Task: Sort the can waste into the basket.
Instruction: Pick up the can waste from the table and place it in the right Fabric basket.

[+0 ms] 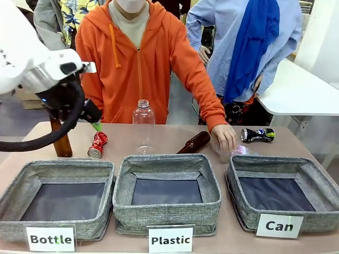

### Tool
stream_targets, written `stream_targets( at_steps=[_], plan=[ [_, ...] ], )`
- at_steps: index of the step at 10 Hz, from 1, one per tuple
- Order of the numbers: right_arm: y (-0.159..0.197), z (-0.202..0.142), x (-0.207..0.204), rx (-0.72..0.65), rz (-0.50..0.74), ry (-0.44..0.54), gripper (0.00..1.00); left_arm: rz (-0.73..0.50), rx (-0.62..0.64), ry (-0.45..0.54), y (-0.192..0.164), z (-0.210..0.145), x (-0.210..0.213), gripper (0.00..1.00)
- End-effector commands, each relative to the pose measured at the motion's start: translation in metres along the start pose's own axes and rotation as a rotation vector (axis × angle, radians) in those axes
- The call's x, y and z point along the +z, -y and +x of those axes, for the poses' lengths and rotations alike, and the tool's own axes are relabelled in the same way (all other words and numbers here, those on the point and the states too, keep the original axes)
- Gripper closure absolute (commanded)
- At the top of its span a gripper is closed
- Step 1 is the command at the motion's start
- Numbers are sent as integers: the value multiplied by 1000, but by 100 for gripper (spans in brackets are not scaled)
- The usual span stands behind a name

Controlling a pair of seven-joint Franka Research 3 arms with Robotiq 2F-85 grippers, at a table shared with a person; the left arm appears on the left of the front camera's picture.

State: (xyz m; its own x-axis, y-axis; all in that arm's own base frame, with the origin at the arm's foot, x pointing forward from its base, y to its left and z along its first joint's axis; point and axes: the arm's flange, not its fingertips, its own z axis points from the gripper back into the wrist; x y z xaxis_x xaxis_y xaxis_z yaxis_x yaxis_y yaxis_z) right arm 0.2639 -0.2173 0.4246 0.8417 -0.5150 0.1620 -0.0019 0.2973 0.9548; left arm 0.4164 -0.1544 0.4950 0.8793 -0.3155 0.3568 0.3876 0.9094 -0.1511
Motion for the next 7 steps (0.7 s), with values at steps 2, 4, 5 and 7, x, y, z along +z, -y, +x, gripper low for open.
stream_targets(
  at_steps=[2,4,5,7],
  plan=[
    [-1,1,1,15,15,4,0,96,127,-35,4,41,-28,0],
    [-1,1,1,15,15,4,0,133,233,-46,-7,64,-58,0],
    [-1,1,1,15,15,4,0,131,282,-46,-14,74,-75,0],
    [-1,1,1,15,15,4,0,162,391,-25,-26,92,-112,0]
  ],
)
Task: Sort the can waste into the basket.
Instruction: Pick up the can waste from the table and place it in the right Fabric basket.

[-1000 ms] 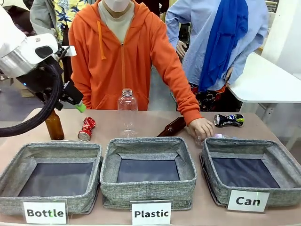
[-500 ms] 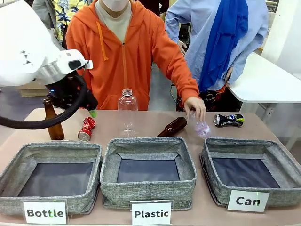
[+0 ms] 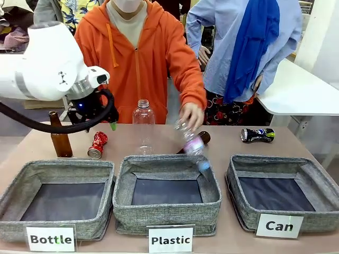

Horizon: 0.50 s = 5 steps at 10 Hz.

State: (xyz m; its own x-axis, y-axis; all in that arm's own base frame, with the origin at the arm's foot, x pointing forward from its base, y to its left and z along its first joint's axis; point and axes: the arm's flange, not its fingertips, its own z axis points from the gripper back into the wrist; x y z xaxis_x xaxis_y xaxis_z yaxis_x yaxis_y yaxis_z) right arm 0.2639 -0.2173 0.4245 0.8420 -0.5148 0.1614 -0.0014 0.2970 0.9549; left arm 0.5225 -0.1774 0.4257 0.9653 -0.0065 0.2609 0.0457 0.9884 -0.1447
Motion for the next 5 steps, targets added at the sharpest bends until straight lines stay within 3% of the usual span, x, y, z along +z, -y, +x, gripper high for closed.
stream_targets(
  at_steps=[1,5],
  plan=[
    [-1,1,1,15,15,4,0,63,93,13,11,21,-26,0],
    [-1,1,1,15,15,4,0,134,215,-39,5,39,-82,0]
  ],
)
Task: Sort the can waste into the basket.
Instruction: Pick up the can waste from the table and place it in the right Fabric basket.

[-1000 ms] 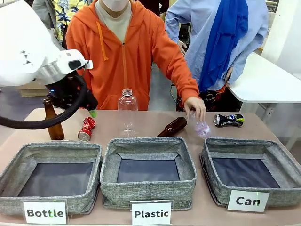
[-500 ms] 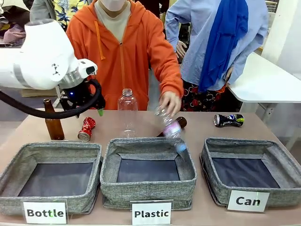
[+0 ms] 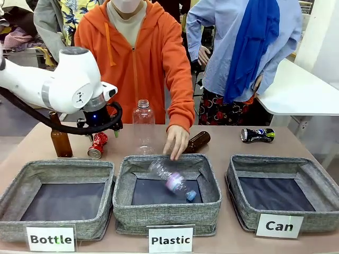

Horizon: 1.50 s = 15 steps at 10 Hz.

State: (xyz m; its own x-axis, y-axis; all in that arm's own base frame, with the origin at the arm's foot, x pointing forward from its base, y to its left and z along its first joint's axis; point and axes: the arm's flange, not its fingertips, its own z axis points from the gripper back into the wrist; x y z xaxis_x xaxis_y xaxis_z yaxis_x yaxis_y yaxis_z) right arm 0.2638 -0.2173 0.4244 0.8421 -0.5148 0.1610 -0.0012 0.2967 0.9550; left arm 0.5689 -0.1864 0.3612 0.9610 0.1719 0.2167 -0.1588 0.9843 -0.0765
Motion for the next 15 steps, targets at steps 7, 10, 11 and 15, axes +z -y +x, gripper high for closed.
stream_targets(
  at_steps=[7,10,11,15],
  plan=[
    [-1,1,1,15,14,4,0,26,85,23,-15,28,-62,0],
    [-1,1,1,15,14,4,0,41,77,8,-16,27,-67,0],
    [-1,1,1,15,14,4,0,57,74,-3,-16,28,-68,0],
    [-1,1,1,15,14,4,0,173,72,-4,-13,26,-63,0]
  ],
)
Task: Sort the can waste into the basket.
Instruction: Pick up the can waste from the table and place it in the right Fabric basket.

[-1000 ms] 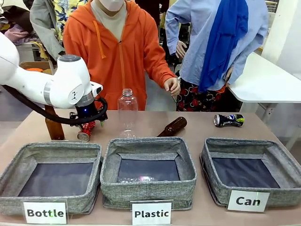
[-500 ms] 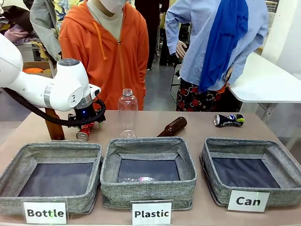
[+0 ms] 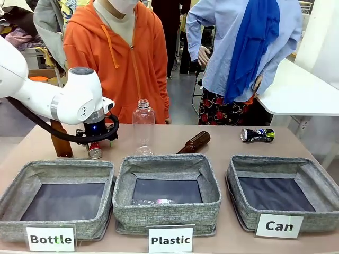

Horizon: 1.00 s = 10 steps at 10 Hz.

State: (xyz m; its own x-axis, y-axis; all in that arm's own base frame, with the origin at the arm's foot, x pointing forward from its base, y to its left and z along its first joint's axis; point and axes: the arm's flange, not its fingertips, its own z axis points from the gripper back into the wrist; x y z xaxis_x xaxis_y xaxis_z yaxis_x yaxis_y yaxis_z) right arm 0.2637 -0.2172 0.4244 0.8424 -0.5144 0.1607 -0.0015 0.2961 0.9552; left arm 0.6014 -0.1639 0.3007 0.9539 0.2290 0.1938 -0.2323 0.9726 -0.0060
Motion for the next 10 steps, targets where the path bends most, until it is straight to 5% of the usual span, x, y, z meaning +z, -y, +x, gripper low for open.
stream_targets(
  at_steps=[1,3,4,5,6,7,10],
  plan=[
    [-1,1,1,16,14,5,0,129,5,11,11,3,4,0],
    [-1,1,1,16,14,5,0,129,-17,4,16,2,0,0],
    [-1,1,1,16,14,5,0,140,-37,10,16,3,-2,16],
    [-1,1,1,16,14,5,0,129,-43,-5,16,3,-2,58],
    [-1,1,1,16,14,5,0,127,-46,-5,17,3,-1,74],
    [-1,1,1,16,14,5,0,127,-46,-6,17,3,-1,100],
    [-1,1,1,16,14,5,0,125,-53,0,17,2,-1,95]
  ],
)
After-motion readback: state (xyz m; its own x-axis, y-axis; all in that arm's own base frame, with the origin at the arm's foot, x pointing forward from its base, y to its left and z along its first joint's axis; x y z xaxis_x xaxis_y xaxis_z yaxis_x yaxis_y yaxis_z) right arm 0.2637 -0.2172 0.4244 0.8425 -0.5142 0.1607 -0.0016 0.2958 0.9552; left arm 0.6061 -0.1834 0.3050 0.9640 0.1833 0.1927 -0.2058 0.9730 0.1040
